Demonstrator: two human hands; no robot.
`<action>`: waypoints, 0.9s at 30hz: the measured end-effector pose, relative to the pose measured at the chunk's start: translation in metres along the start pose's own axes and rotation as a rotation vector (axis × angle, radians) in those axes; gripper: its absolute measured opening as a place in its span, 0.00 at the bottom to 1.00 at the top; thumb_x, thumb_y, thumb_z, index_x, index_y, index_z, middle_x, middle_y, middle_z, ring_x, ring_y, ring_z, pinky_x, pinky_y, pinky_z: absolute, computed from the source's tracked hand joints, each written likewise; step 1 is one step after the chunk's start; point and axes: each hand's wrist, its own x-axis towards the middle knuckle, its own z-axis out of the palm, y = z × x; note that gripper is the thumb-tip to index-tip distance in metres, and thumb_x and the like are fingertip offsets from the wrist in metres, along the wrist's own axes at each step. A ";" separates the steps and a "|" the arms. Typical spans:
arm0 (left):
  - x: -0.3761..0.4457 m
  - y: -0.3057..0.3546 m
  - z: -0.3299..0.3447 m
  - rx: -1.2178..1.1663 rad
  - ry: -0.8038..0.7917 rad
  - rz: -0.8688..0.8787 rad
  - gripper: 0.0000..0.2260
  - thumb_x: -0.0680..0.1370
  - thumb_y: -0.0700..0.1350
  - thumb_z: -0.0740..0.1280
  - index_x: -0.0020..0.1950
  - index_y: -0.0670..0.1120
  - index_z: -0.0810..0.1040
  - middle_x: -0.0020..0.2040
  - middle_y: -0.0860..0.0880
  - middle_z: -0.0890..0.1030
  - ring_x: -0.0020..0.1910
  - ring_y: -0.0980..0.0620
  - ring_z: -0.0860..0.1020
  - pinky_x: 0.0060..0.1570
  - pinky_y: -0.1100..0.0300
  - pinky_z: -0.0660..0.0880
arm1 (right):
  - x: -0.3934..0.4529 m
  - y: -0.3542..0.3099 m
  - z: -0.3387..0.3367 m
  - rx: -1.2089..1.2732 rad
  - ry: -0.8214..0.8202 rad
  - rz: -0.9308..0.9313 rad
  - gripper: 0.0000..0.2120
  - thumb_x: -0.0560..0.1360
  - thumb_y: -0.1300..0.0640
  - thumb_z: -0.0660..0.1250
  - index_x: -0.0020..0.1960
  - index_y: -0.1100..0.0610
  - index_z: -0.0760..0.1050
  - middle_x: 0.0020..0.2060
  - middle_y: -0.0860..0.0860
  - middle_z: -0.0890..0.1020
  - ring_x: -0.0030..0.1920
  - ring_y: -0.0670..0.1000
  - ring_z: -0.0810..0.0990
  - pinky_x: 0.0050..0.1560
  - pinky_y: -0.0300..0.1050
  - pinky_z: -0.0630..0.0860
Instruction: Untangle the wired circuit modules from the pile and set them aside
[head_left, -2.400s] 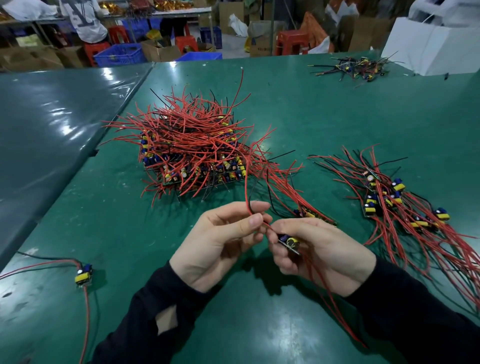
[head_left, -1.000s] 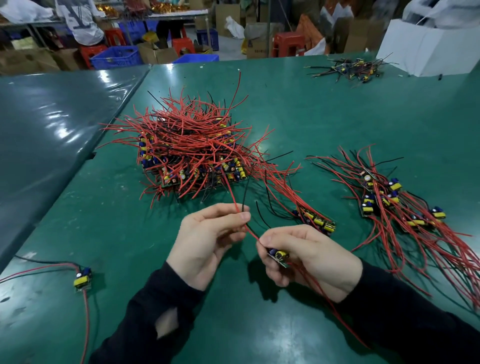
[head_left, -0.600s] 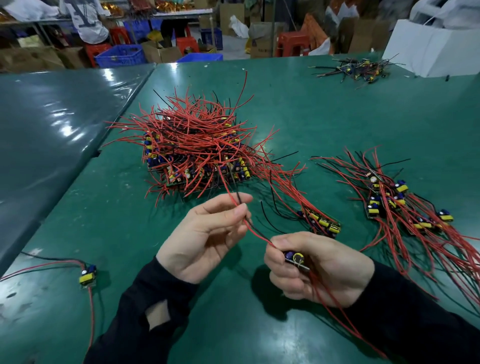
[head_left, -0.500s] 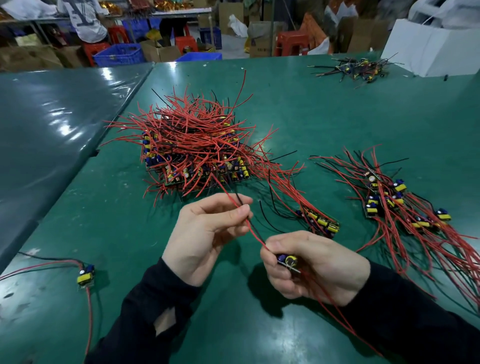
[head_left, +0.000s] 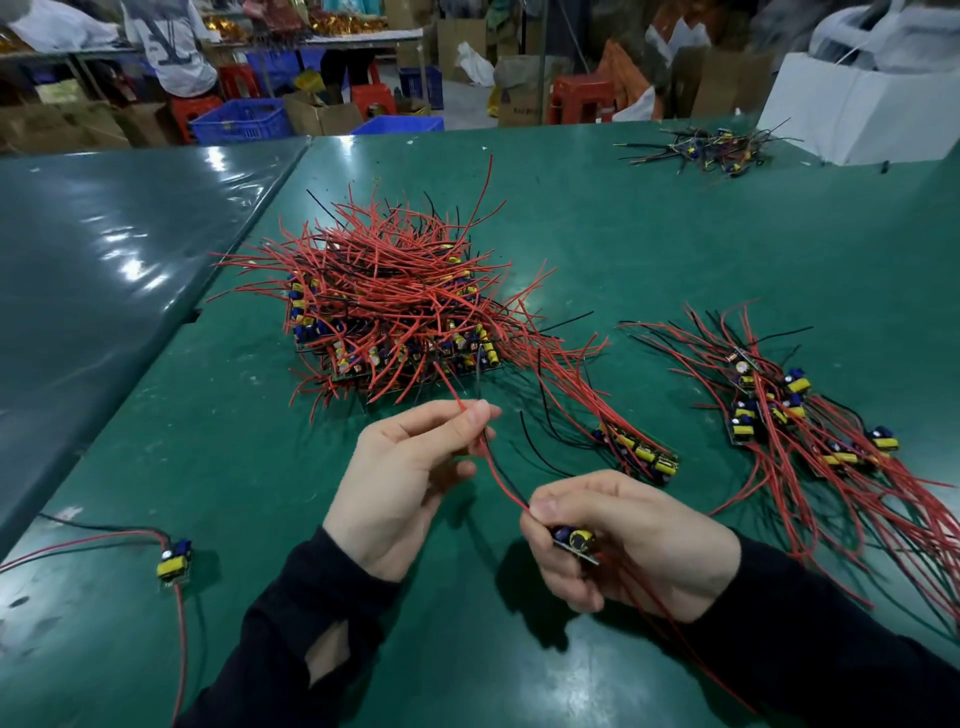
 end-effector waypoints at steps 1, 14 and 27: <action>0.000 0.001 0.000 -0.058 -0.033 -0.053 0.05 0.63 0.43 0.71 0.34 0.43 0.85 0.31 0.49 0.79 0.27 0.59 0.74 0.25 0.71 0.68 | -0.001 0.000 -0.001 0.030 -0.037 0.003 0.12 0.73 0.57 0.61 0.32 0.55 0.75 0.25 0.48 0.71 0.24 0.46 0.71 0.25 0.34 0.68; 0.001 0.000 0.001 0.044 0.055 0.219 0.04 0.64 0.37 0.72 0.35 0.37 0.79 0.27 0.46 0.78 0.23 0.56 0.75 0.25 0.69 0.73 | -0.001 0.001 0.001 -0.097 0.052 -0.128 0.12 0.73 0.59 0.61 0.31 0.55 0.75 0.24 0.50 0.71 0.22 0.47 0.71 0.24 0.35 0.67; -0.001 0.005 -0.002 0.038 0.042 0.182 0.05 0.69 0.34 0.69 0.42 0.40 0.82 0.29 0.48 0.79 0.23 0.58 0.73 0.23 0.71 0.69 | 0.001 0.003 0.002 -0.268 0.215 -0.184 0.12 0.71 0.58 0.61 0.29 0.54 0.75 0.22 0.51 0.71 0.22 0.48 0.71 0.23 0.37 0.68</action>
